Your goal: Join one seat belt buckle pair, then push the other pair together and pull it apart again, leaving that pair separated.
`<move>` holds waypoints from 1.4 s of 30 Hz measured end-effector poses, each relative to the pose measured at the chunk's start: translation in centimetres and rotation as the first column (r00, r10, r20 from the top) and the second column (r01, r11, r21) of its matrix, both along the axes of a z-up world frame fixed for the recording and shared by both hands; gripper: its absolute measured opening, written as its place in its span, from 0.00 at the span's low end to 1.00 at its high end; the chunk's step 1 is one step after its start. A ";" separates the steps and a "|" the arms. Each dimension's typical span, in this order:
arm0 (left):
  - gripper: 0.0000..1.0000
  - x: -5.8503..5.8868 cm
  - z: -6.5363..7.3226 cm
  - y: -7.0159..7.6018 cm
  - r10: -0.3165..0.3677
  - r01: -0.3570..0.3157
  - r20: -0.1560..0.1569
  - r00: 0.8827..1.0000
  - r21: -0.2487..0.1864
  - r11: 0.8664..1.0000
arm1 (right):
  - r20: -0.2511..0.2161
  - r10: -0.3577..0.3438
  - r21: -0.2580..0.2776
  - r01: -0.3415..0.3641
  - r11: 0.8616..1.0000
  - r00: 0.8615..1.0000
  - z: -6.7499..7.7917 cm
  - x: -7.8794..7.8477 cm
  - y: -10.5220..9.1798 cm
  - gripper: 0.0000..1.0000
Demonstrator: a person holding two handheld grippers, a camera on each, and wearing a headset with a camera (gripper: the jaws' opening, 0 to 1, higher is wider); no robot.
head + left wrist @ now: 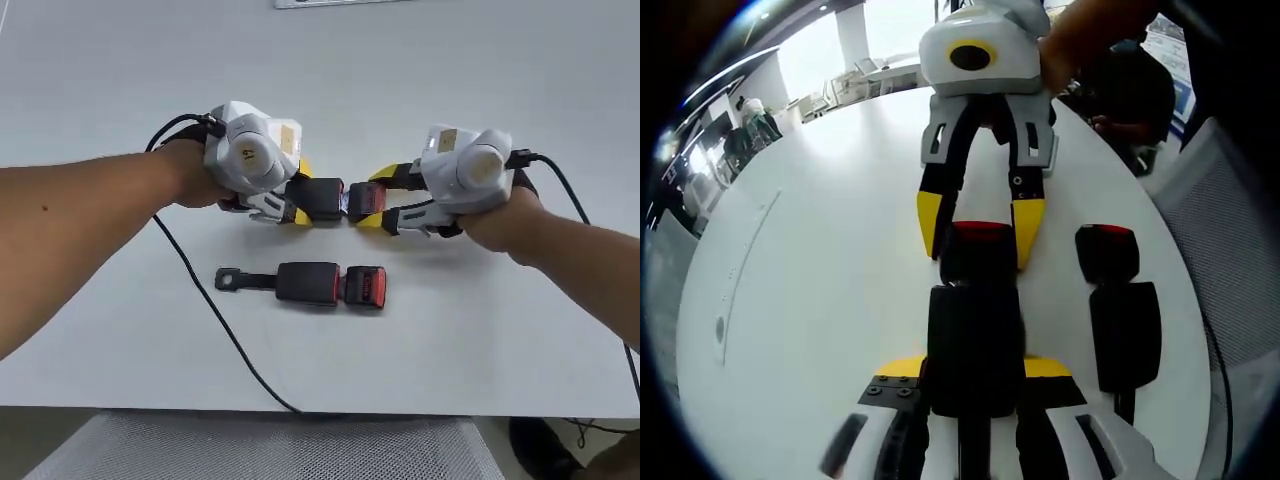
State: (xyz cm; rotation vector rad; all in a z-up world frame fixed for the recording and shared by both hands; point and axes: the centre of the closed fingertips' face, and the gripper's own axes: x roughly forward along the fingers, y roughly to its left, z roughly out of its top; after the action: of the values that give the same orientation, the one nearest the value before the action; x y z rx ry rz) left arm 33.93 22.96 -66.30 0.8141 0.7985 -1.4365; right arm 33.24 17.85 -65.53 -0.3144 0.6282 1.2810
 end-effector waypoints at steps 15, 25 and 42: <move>0.34 0.0 -0.1 0.2 0.004 -0.004 -0.001 1.000 -0.014 1.000 | 0.012 0.017 -0.029 -0.017 0.999 1.000 -0.2 0.2 0.2 0.34; 0.34 -0.1 0.0 0.4 0.011 -0.011 -0.001 1.000 -0.025 1.000 | 0.013 0.030 -0.063 -0.029 0.998 0.999 -0.5 0.0 -1.4 0.34; 0.35 -0.3 0.0 0.4 0.030 -0.030 -0.007 1.000 -0.044 0.999 | 0.032 0.020 -0.089 -0.017 0.996 0.999 -0.4 -0.4 -6.2 0.35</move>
State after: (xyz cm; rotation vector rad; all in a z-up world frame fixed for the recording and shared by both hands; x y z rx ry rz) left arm 33.59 23.39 -66.35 0.7616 0.7786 -1.4254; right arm 32.80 11.66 -65.98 -0.4147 0.6566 1.2656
